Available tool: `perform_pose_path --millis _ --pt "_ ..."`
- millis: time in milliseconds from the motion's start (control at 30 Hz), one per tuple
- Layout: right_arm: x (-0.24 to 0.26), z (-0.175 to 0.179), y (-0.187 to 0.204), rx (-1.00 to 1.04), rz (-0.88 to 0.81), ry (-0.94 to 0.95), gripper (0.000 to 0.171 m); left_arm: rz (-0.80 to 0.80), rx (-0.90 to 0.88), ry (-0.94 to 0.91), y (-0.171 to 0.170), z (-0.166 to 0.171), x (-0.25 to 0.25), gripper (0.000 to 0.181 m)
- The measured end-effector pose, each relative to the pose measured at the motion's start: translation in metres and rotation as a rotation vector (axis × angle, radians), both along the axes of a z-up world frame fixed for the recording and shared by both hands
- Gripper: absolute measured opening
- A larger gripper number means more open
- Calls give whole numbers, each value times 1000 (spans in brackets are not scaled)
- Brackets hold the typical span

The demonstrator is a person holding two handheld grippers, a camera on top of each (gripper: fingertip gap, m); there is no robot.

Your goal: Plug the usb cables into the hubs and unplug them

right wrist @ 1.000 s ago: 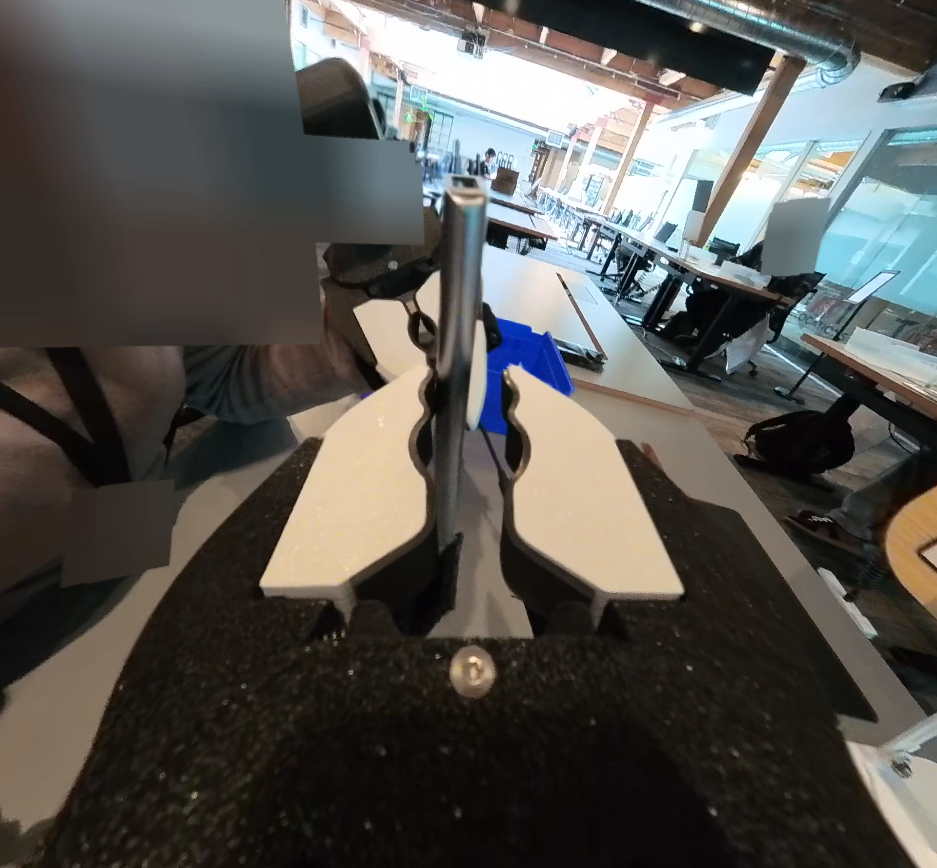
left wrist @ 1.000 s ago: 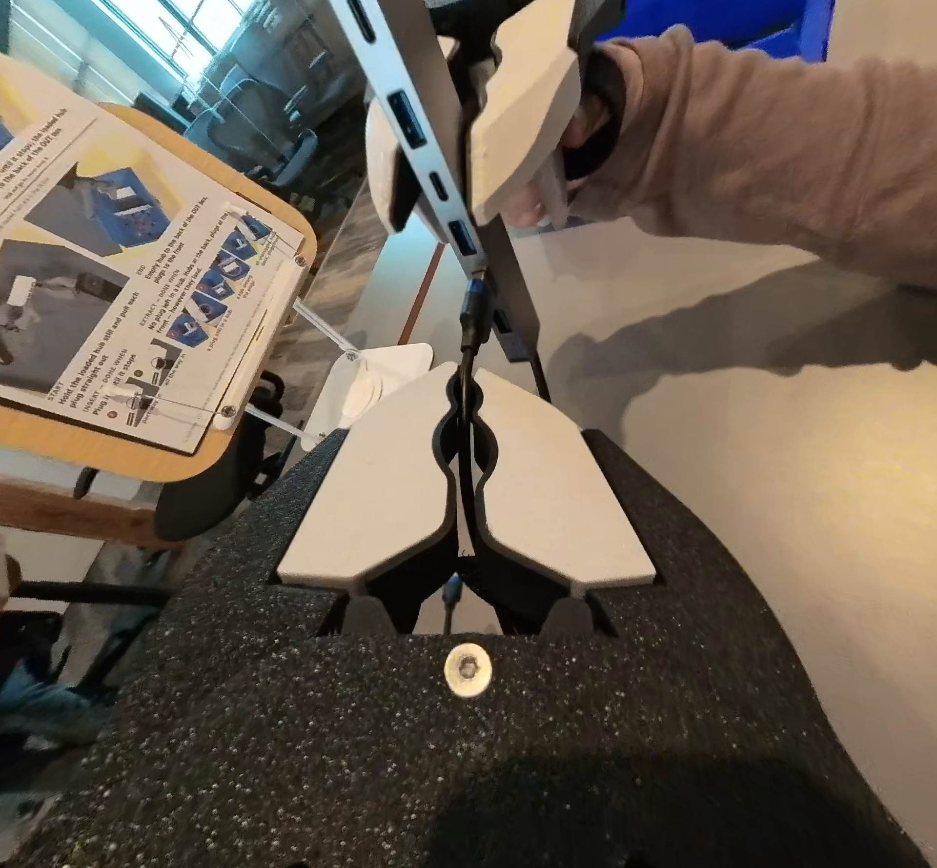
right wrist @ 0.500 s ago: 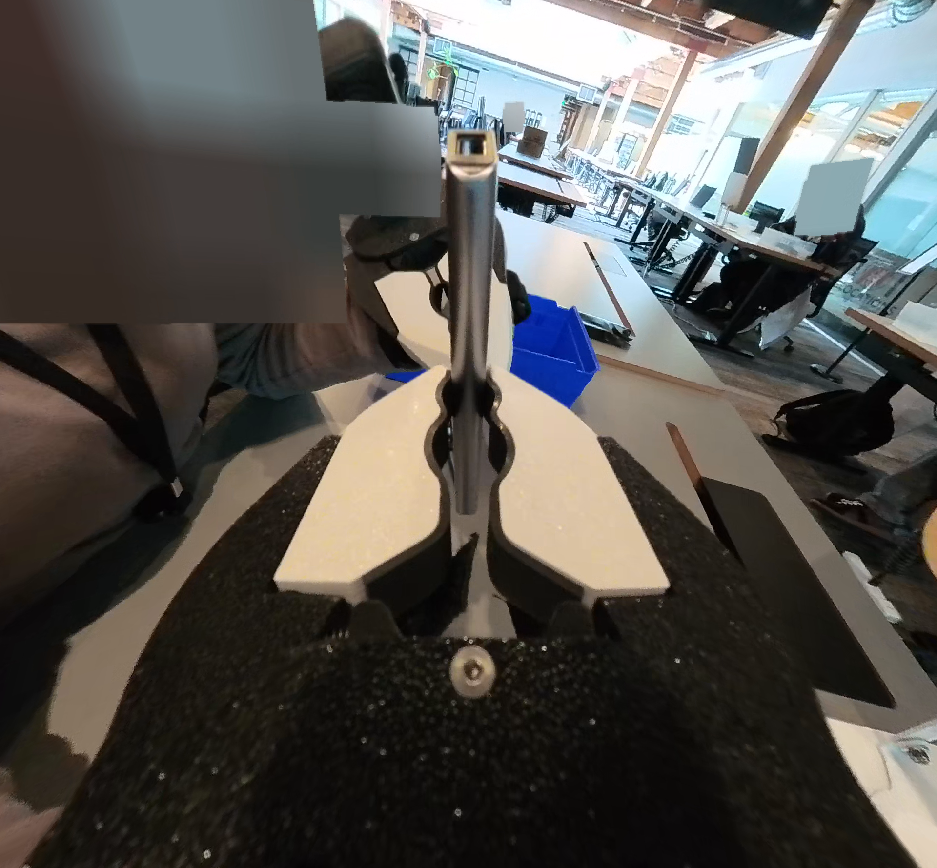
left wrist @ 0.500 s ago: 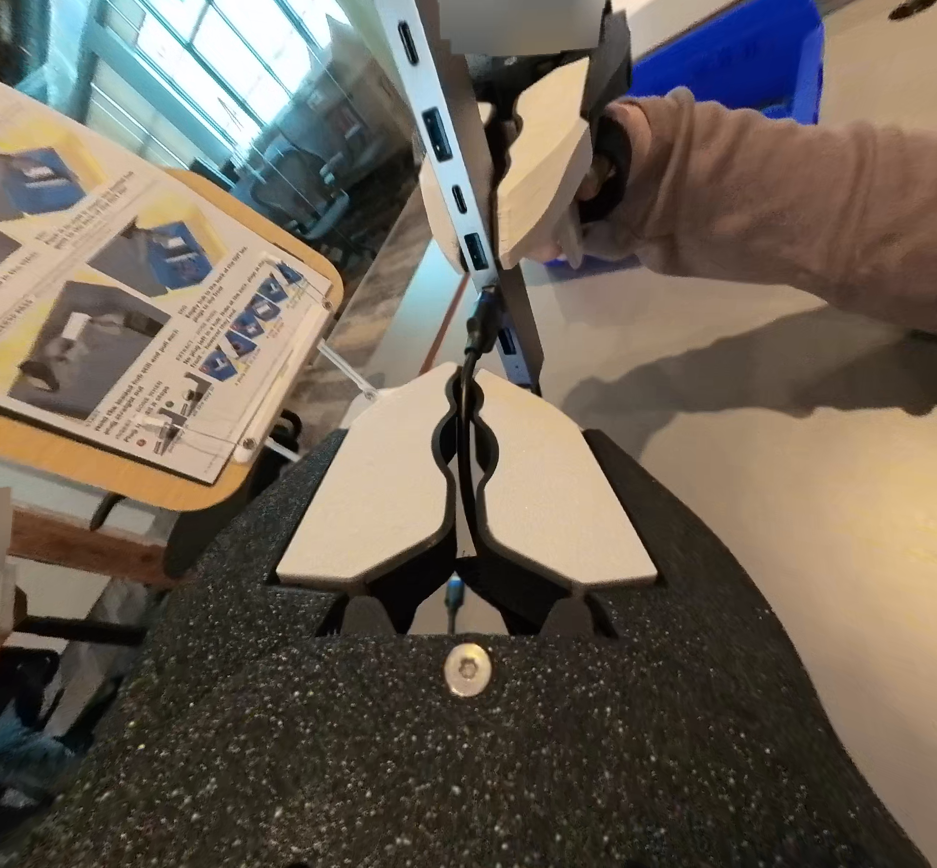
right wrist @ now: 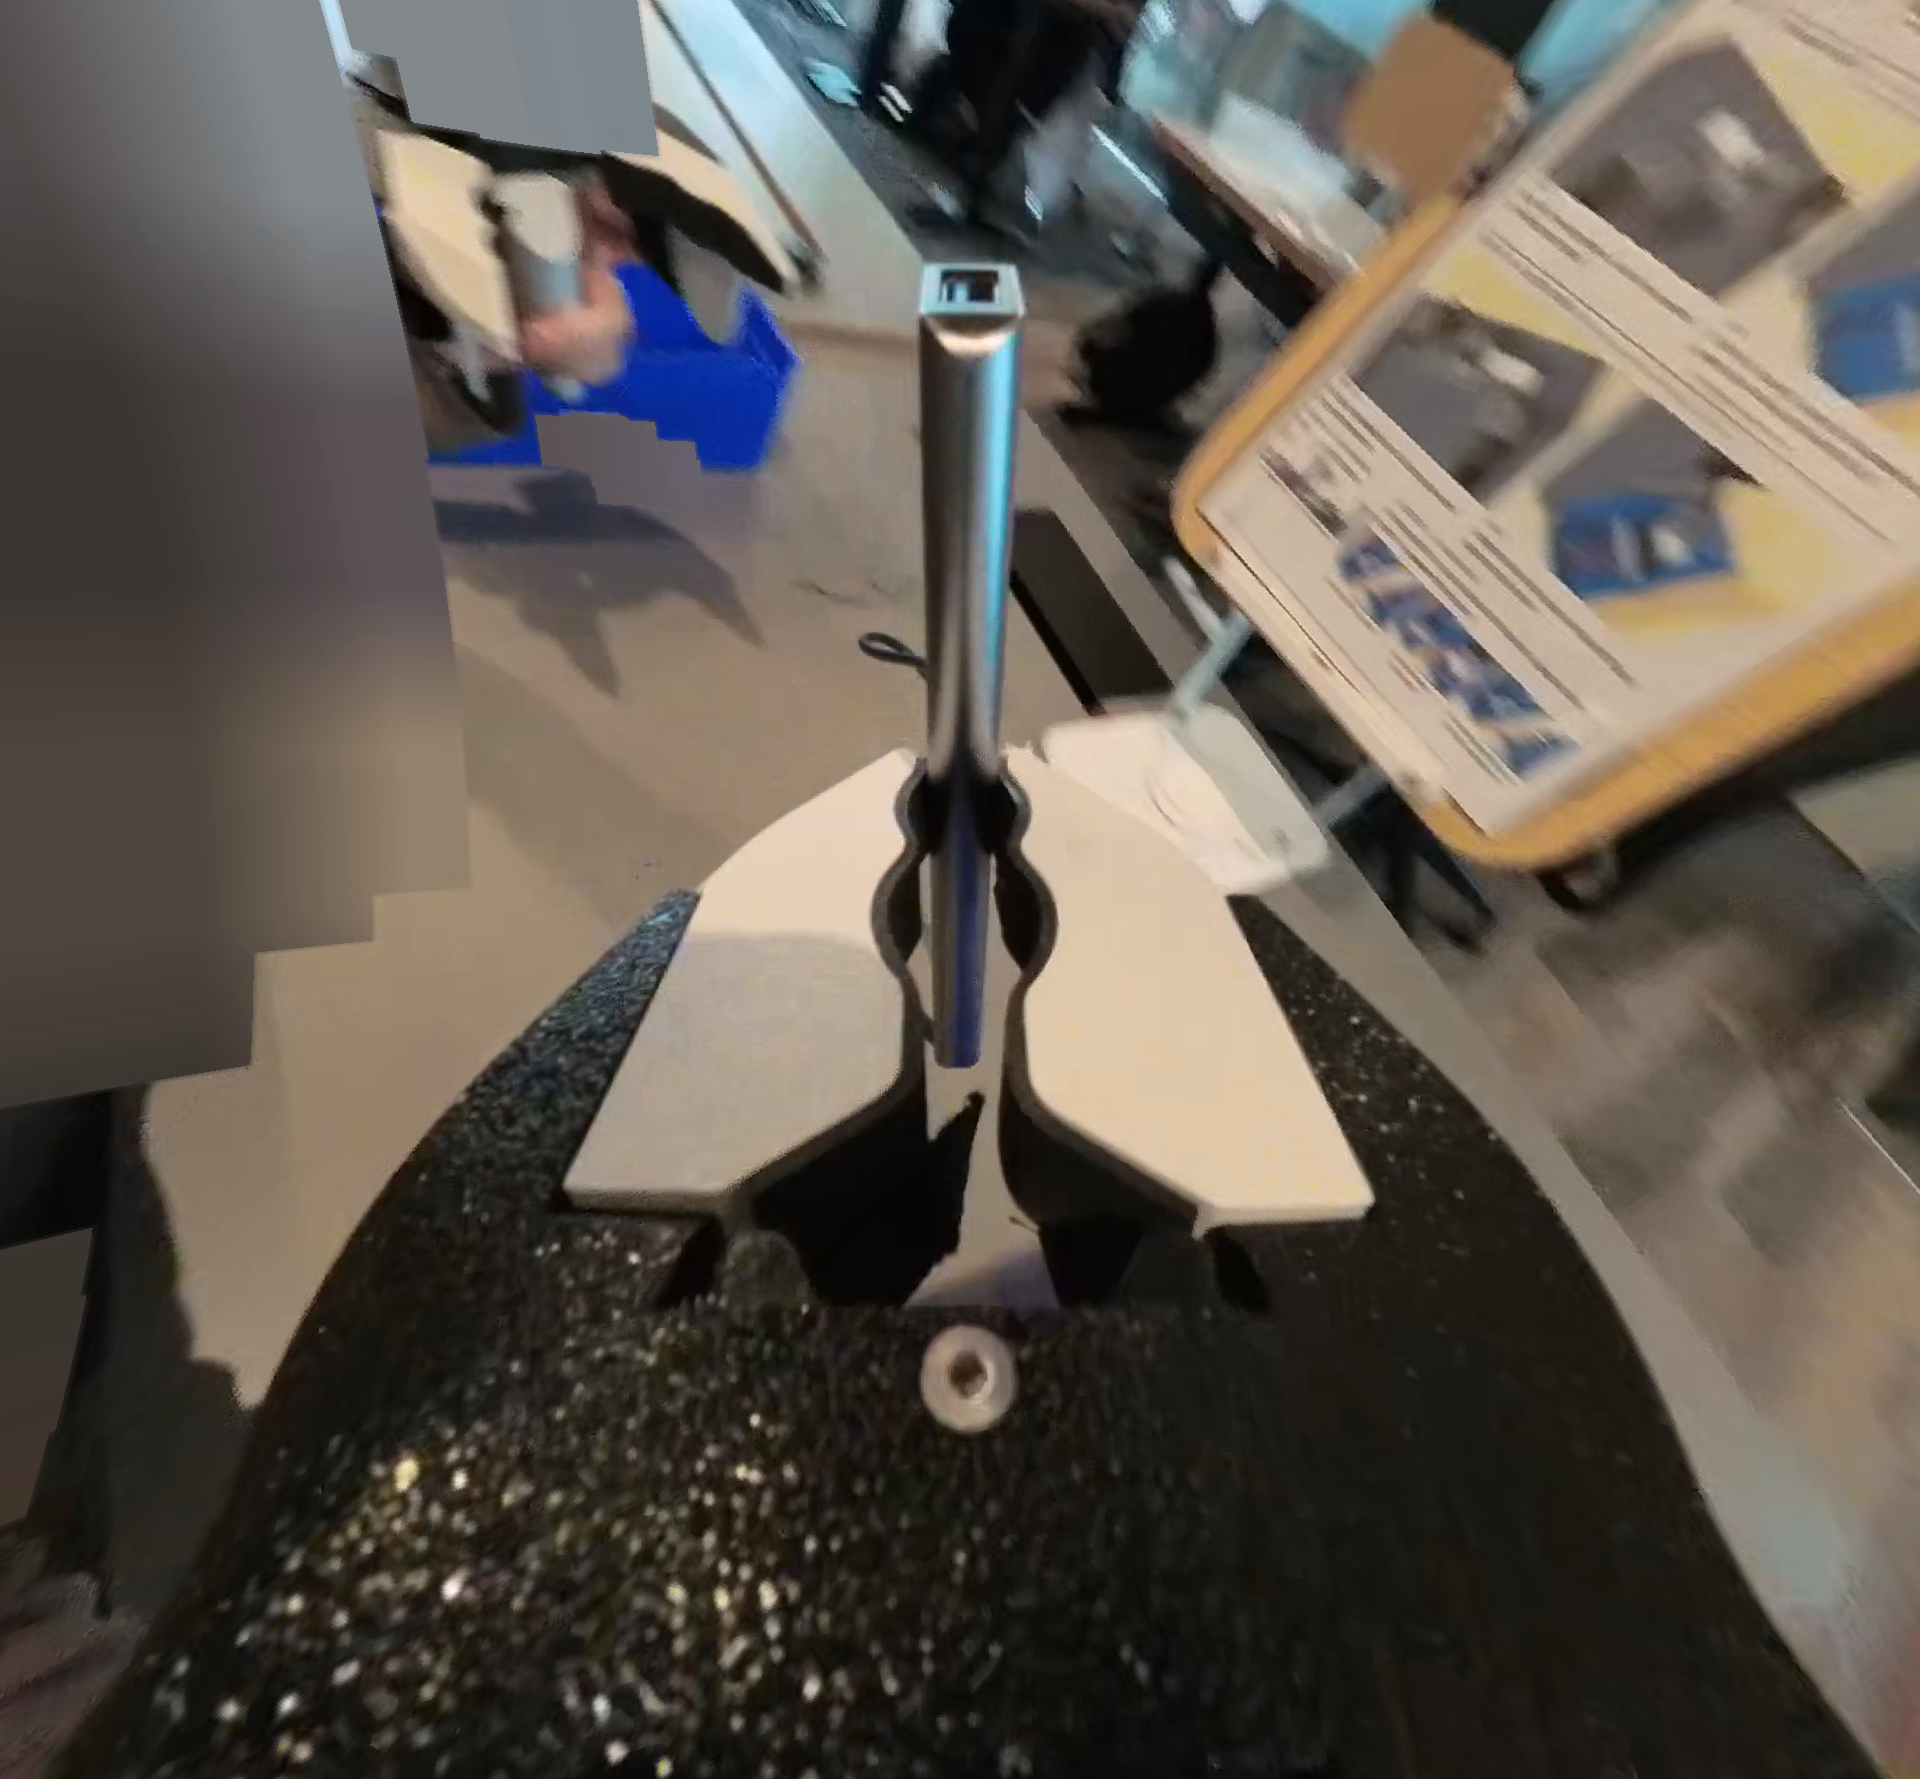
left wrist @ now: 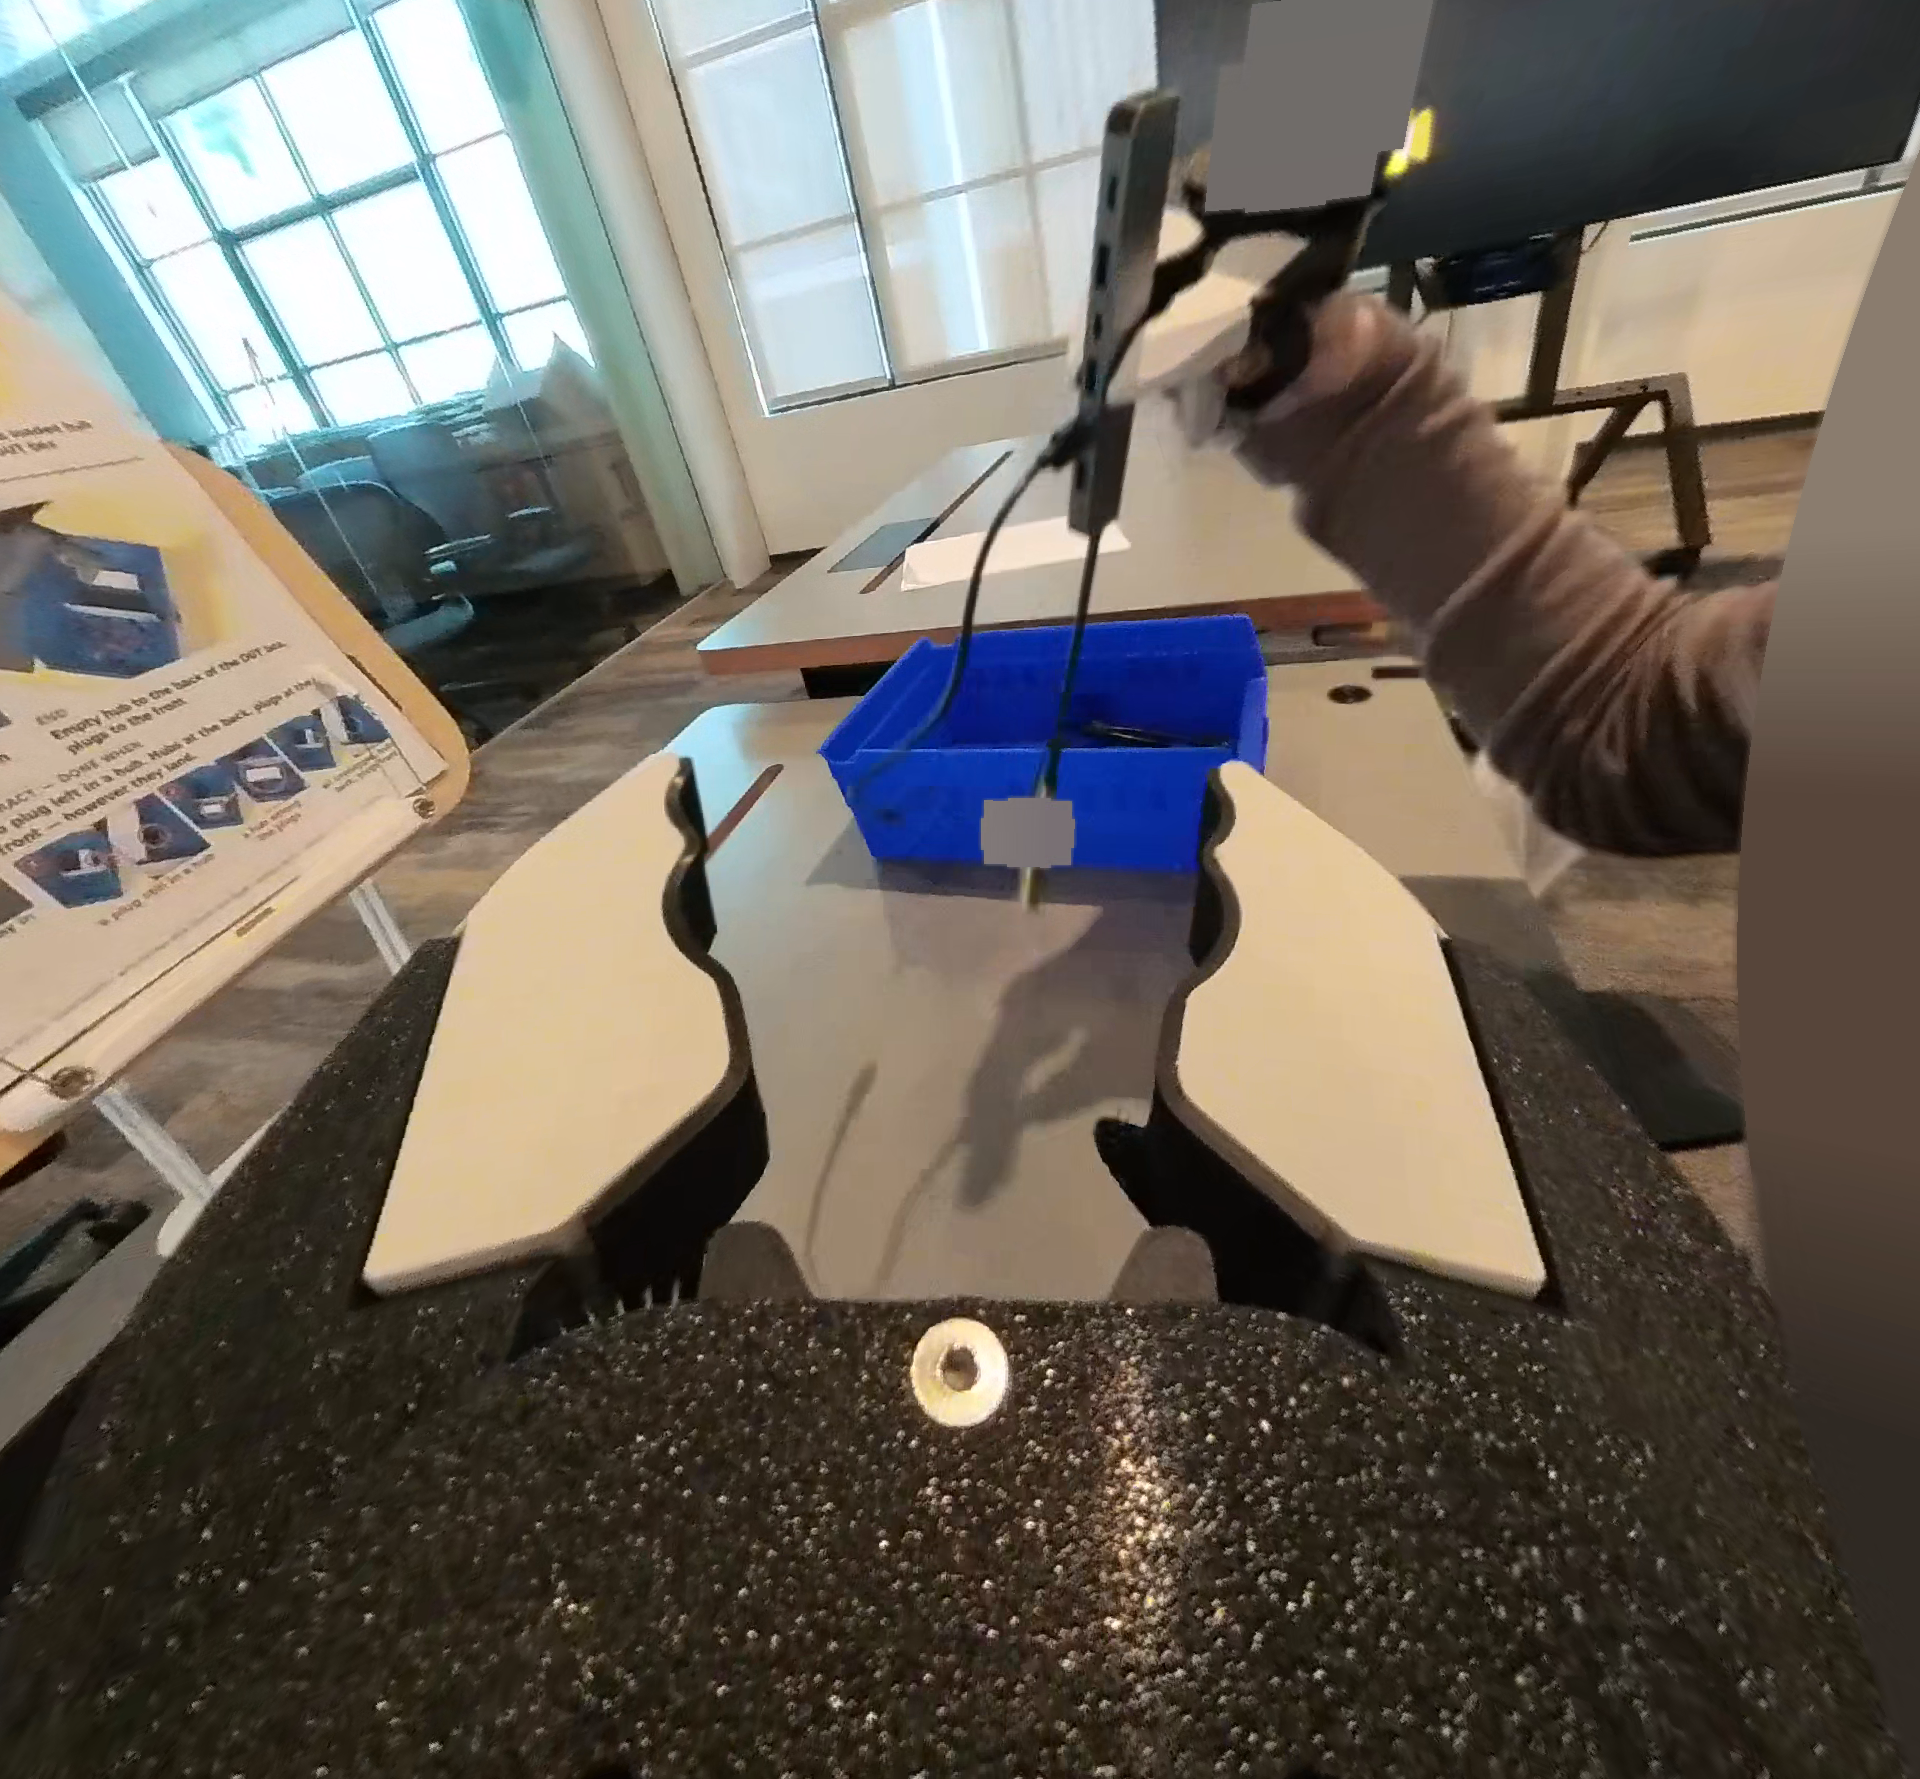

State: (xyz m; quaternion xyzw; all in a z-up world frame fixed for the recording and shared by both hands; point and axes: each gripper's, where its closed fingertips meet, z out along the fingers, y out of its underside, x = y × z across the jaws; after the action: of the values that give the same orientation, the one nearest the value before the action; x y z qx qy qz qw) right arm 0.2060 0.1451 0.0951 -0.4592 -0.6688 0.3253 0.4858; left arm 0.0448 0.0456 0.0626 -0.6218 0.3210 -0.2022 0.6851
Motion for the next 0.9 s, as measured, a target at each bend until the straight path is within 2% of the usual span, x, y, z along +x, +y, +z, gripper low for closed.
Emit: perform_pose_path --millis 133,267,467,633,733,900 --pt "62 16 55 6 -290 -164 10 -26 -6 -46 12 -2 17 92" --pt "113 -10 115 -163 -494 -422 10 -41 -32 -33 27 -10 37 94" --pt "134 -89 156 -569 -504 -827 10 -75 -53 -71 39 -10 49 91" --pt "130 -140 192 -651 -550 -965 10 -58 -55 -75 42 -11 43 89" --pt "133 -164 210 -618 -592 -1043 10 -47 -55 -74 42 -11 37 88" --pt "138 -196 206 -683 -544 -1219 10 -14 -58 -74 46 -11 26 88"
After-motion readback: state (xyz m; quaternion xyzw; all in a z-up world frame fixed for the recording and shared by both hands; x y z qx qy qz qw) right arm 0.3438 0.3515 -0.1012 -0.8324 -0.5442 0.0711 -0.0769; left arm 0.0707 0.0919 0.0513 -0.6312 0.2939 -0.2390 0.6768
